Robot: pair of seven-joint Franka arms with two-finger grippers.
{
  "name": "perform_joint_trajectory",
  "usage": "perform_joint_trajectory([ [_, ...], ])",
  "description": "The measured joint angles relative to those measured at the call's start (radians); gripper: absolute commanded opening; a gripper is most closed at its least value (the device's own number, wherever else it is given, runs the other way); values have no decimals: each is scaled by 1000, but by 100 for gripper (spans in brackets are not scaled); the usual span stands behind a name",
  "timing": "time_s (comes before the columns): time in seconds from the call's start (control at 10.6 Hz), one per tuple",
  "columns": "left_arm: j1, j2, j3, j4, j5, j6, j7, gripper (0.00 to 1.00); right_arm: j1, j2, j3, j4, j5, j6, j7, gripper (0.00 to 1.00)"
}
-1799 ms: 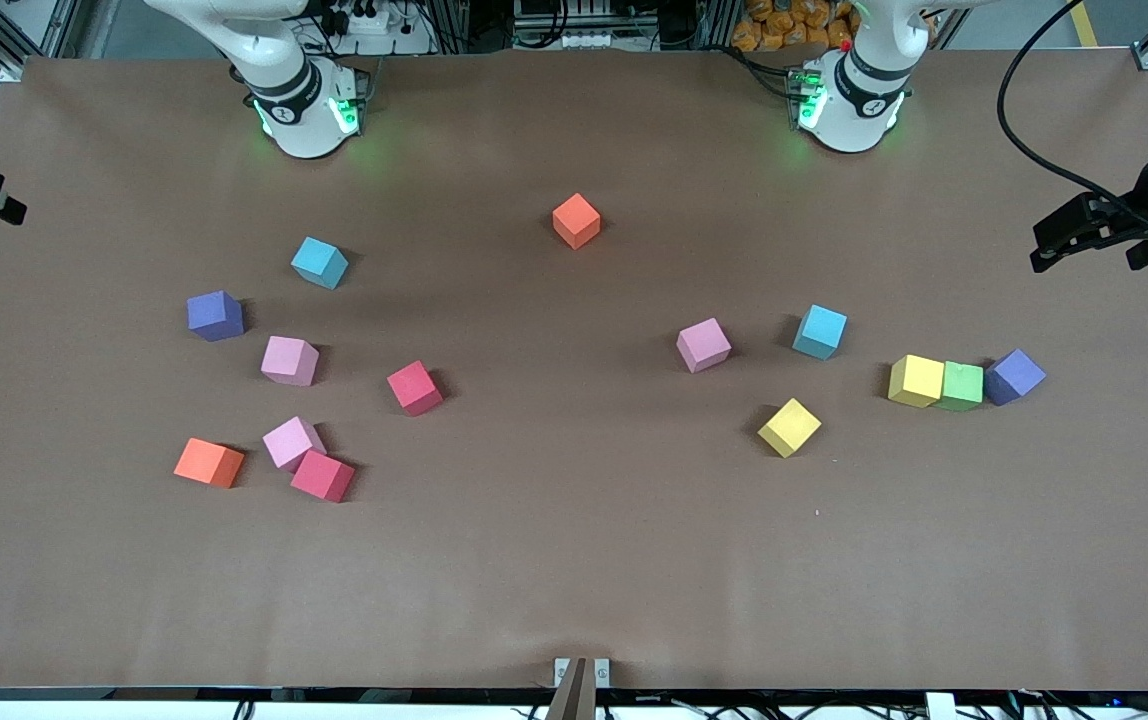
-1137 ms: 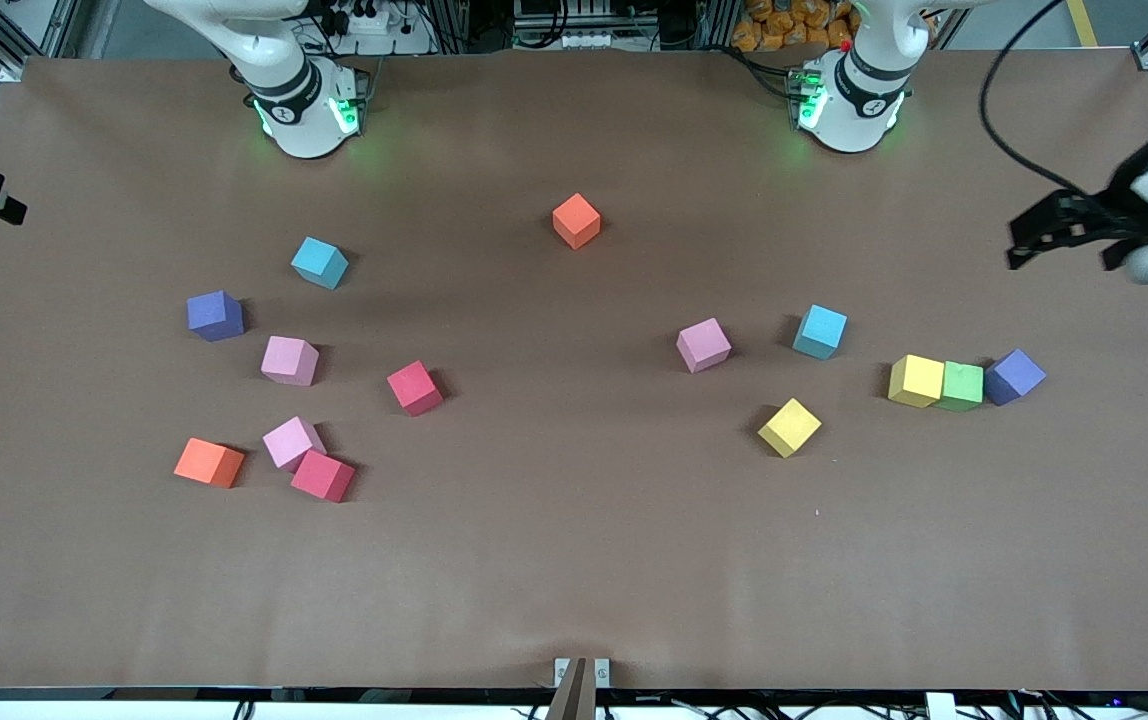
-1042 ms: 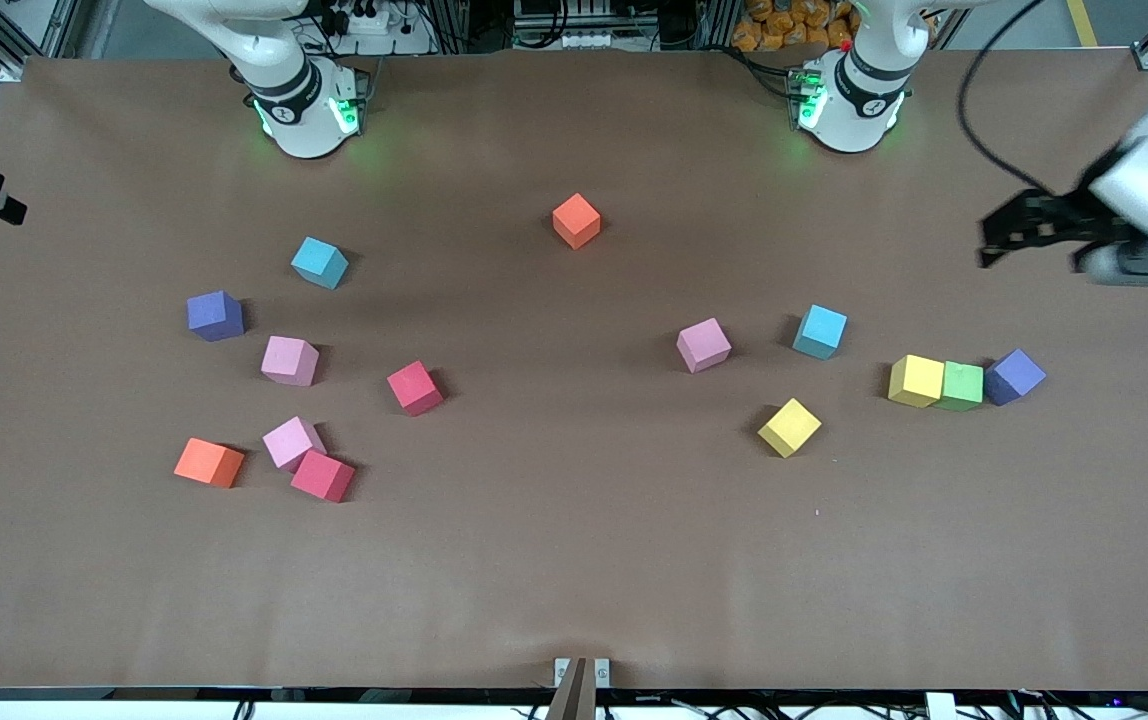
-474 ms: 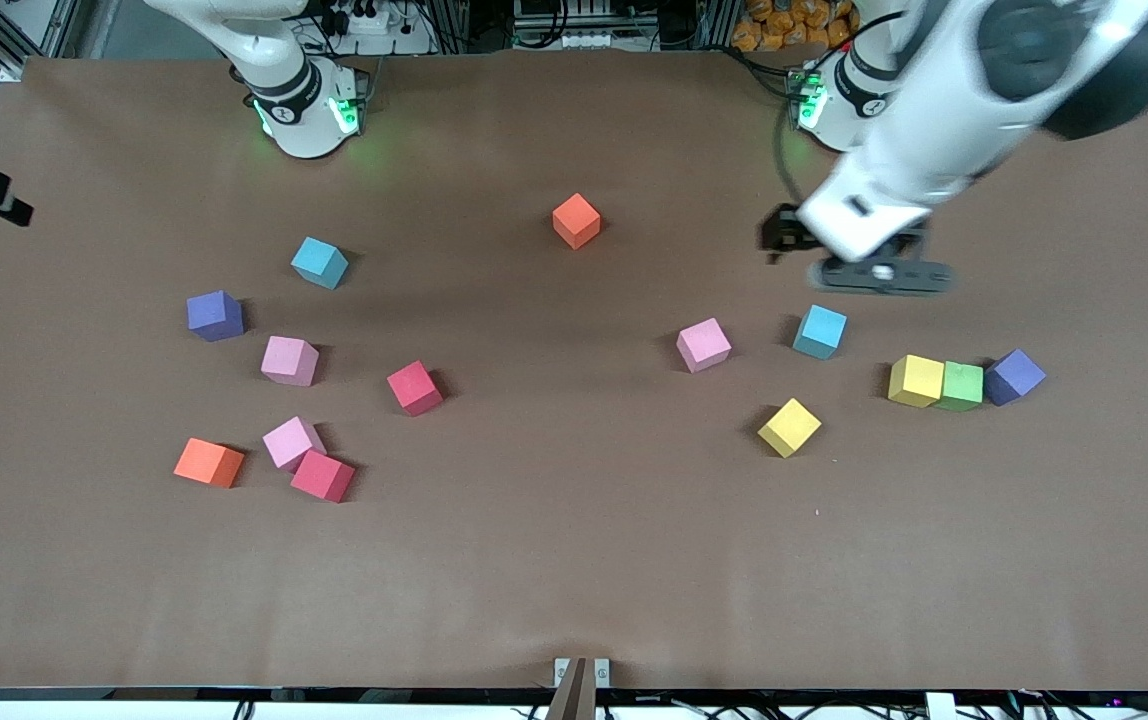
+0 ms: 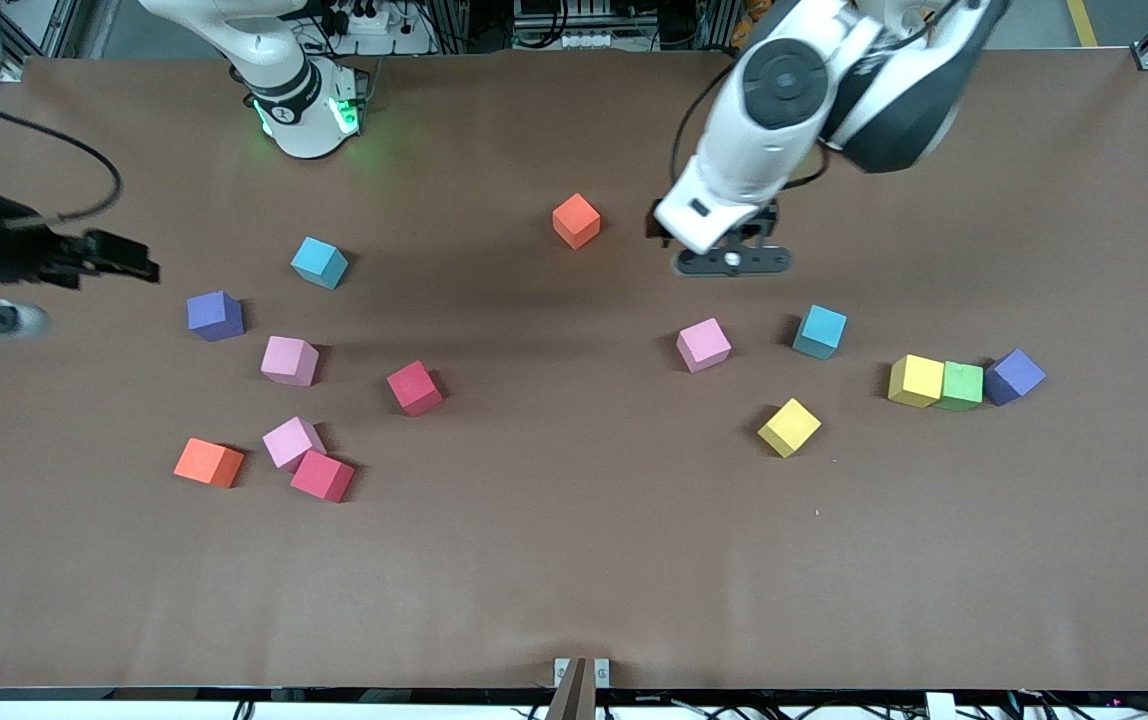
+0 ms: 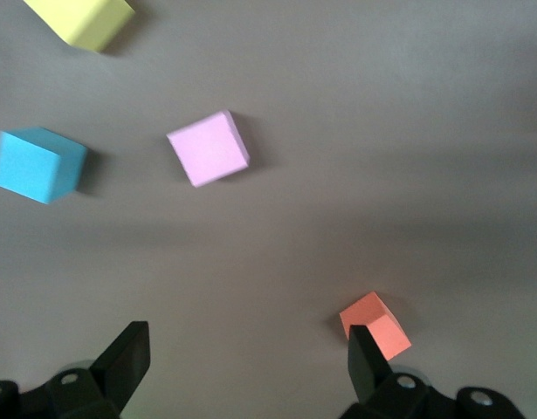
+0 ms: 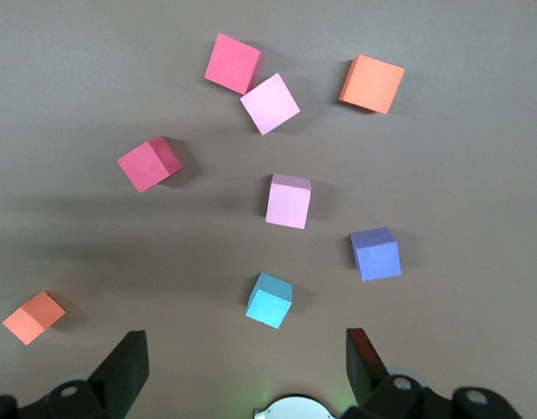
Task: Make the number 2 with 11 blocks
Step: 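Reach the left gripper to the orange block while the right gripper reaches pink blocks, then grasp the orange block with the left gripper while the right gripper grasps red block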
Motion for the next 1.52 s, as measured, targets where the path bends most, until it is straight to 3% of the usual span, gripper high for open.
perform_joint_trajectory([
  [0.28, -92, 39, -12, -84, 0, 95, -148, 100, 12, 63, 1, -17, 0, 25, -4, 100],
  [0.47, -145, 82, -19, -99, -26, 123, -246, 100, 37, 144, 3, -23, 0, 146, -63, 100],
  [0.76, -191, 125, -20, -178, -80, 297, -322, 100, 99, 232, 5, -25, 0, 283, -164, 100],
  [0.95, -243, 158, -22, -224, -81, 396, -419, 100, 124, 292, 5, -28, 0, 390, -332, 100],
  [1.52, -306, 267, -35, -229, -81, 520, -591, 100, 130, 460, 5, -28, 0, 678, -802, 100],
])
